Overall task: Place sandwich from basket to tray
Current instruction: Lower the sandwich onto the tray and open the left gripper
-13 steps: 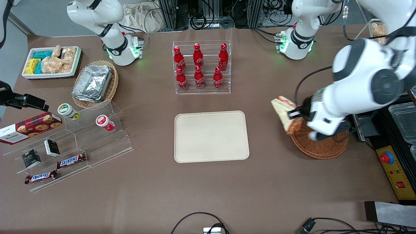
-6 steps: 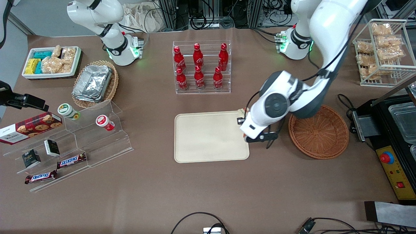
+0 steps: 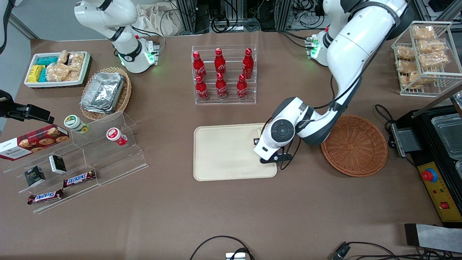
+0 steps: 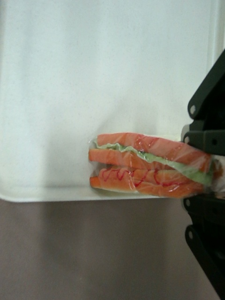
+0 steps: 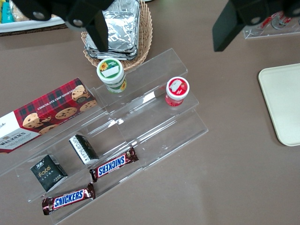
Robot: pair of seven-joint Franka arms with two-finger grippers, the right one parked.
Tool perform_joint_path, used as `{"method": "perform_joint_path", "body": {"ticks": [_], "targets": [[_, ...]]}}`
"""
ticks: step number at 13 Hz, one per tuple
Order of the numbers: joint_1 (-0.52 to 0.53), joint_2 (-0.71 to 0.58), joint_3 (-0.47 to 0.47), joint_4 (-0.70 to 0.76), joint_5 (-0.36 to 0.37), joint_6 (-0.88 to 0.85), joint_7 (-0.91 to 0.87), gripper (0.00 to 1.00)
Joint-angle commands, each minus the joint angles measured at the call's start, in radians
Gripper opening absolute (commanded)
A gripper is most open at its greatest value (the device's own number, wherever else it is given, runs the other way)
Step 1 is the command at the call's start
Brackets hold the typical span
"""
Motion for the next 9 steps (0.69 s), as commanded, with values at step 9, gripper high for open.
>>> {"method": "perform_joint_path", "body": {"ticks": [9], "targets": [[0.020, -0.142, 0.024, 0.195, 0.011, -0.324, -0.027, 1.00]]}}
